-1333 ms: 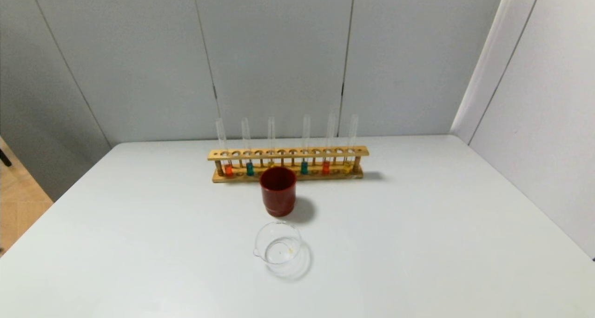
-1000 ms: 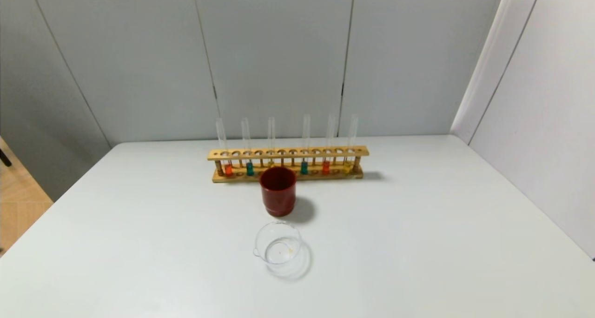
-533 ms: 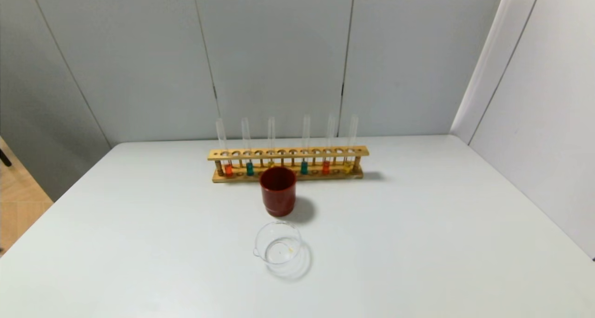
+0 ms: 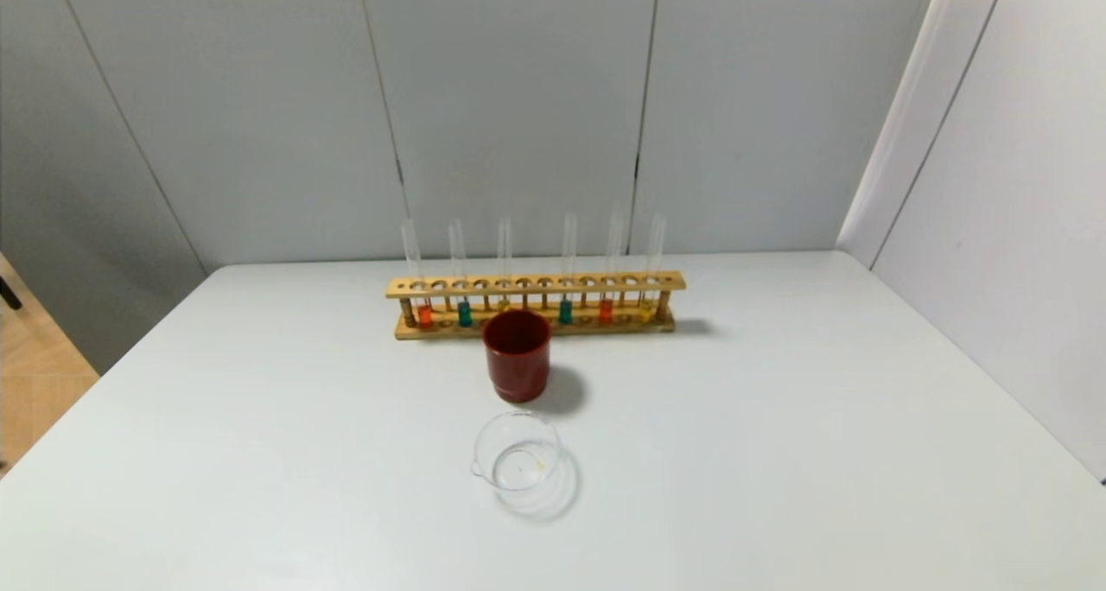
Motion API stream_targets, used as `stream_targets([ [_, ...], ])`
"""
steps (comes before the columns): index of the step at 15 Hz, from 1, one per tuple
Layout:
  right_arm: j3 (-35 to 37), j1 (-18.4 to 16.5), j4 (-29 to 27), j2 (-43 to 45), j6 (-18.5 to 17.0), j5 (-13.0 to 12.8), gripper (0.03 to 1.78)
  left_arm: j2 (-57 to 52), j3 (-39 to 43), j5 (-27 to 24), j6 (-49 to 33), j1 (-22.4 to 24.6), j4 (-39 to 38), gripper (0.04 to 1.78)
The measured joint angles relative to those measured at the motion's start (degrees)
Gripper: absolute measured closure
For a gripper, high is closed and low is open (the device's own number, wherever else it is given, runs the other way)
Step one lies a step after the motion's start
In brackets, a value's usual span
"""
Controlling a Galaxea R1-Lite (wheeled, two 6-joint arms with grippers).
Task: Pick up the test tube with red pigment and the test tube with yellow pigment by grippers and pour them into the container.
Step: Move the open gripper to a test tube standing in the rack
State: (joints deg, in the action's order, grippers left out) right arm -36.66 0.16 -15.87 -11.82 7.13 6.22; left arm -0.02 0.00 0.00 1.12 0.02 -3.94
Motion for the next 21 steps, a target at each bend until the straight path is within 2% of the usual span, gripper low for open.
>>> stream_targets([
  [8, -22.05, 0.06, 0.94, -23.89, -0.72, -0.4, 0.1, 0.0, 0.0, 0.0, 0.02, 0.0, 0.0, 0.11],
  [15, -42.84, -1.15, 1.33, -47.79, -6.14, -0.4, 0.1, 0.0, 0.0, 0.0, 0.02, 0.0, 0.0, 0.11],
  [18, -51.35, -1.83, 1.73, -58.62, -6.92, -0.1, 0.1, 0.0, 0.0, 0.0, 0.02, 0.0, 0.0, 0.11],
  [21, -56.28, -1.84, 4.94, -68.38, -7.08, 0.2, 0.1, 0.0, 0.0, 0.0, 0.02, 0.0, 0.0, 0.11],
])
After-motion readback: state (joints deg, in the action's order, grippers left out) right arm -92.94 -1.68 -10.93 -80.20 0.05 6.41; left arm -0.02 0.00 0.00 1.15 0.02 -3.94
